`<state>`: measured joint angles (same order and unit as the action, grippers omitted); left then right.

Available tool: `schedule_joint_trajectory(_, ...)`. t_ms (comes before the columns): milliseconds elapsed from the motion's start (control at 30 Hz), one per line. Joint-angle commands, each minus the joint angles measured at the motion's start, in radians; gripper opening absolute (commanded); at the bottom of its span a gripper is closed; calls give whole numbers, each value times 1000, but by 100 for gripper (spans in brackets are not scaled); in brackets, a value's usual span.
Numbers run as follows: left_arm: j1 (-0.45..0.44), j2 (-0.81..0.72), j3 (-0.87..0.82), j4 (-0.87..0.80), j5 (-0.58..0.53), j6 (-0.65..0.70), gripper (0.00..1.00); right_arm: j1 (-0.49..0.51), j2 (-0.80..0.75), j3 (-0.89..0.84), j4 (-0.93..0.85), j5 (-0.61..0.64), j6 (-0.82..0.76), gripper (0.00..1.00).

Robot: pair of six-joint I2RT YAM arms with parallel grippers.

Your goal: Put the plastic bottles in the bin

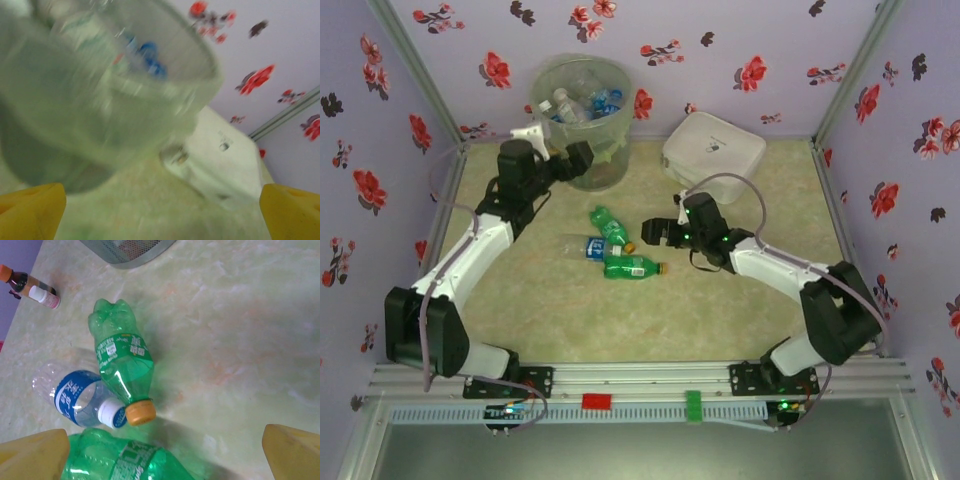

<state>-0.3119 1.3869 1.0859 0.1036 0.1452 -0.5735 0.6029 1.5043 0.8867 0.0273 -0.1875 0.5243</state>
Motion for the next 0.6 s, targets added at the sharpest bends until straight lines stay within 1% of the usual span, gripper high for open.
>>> schedule_joint_trajectory(0,11,-59,-106,28,-40,-78,100,14,54,68,-38,-32,-49,100)
schedule_joint_trajectory(200,14,-68,-295,22,-50,-198,100,47,148,176,-141,1,-143,100)
schedule_joint_trajectory(333,14,-65,-407,88,-49,-275,100,66,225,275,-253,14,-214,100)
schedule_joint_trajectory(433,14,-53,-451,127,-45,-323,100,89,283,359,-348,22,-273,98)
schedule_joint_trajectory(567,14,-33,-456,134,-38,-351,100,120,346,428,-402,35,-320,97)
